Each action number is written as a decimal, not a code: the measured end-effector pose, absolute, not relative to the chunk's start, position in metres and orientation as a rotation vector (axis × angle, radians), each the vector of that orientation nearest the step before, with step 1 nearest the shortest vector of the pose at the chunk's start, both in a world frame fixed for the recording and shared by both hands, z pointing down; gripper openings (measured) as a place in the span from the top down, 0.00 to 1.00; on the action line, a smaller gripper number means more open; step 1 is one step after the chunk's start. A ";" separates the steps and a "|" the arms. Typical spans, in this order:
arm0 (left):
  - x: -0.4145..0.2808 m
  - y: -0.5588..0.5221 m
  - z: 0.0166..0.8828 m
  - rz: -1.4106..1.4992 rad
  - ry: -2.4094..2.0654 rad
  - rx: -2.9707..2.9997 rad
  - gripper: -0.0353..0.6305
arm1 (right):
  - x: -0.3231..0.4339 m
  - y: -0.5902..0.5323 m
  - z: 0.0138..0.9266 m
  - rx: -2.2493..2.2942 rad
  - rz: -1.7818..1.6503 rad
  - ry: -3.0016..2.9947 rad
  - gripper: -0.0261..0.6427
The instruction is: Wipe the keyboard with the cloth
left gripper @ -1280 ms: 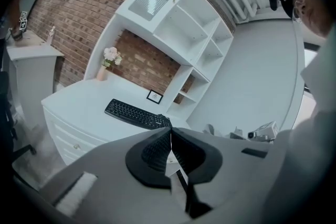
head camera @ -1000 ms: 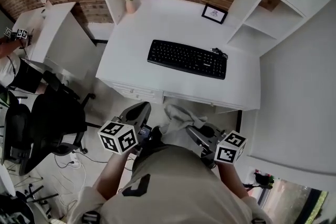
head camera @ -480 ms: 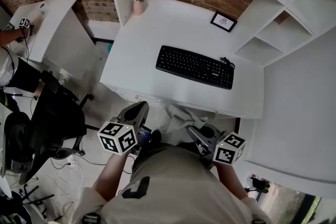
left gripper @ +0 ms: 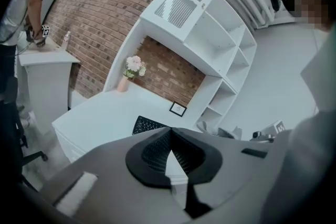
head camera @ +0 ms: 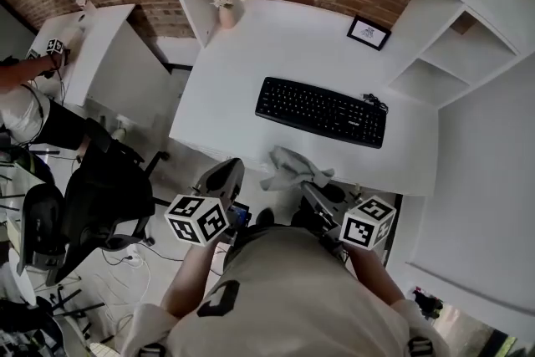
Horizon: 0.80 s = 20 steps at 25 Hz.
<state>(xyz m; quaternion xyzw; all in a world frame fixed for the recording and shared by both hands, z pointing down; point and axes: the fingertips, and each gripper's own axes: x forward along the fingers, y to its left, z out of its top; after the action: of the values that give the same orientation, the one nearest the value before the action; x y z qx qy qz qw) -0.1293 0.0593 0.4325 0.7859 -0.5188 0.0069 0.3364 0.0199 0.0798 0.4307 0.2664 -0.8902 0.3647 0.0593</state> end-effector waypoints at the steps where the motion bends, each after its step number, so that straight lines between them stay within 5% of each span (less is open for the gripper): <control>1: -0.126 0.054 0.432 0.022 -1.381 2.037 0.94 | 0.028 0.070 0.431 0.817 1.073 -2.688 0.93; 8: -0.102 0.017 0.423 0.081 -1.517 1.987 0.94 | 0.081 0.013 0.453 0.816 0.705 -2.603 0.93; 20: -0.073 0.001 0.422 0.099 -1.694 1.861 0.94 | 0.102 -0.033 0.475 0.589 0.579 -2.611 0.92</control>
<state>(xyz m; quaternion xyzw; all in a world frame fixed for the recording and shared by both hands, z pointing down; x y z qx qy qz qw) -0.0727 0.0013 0.4218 0.7034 -0.6401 0.0375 0.3067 0.1020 -0.0329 0.4746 0.2109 -0.9342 0.2071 0.2000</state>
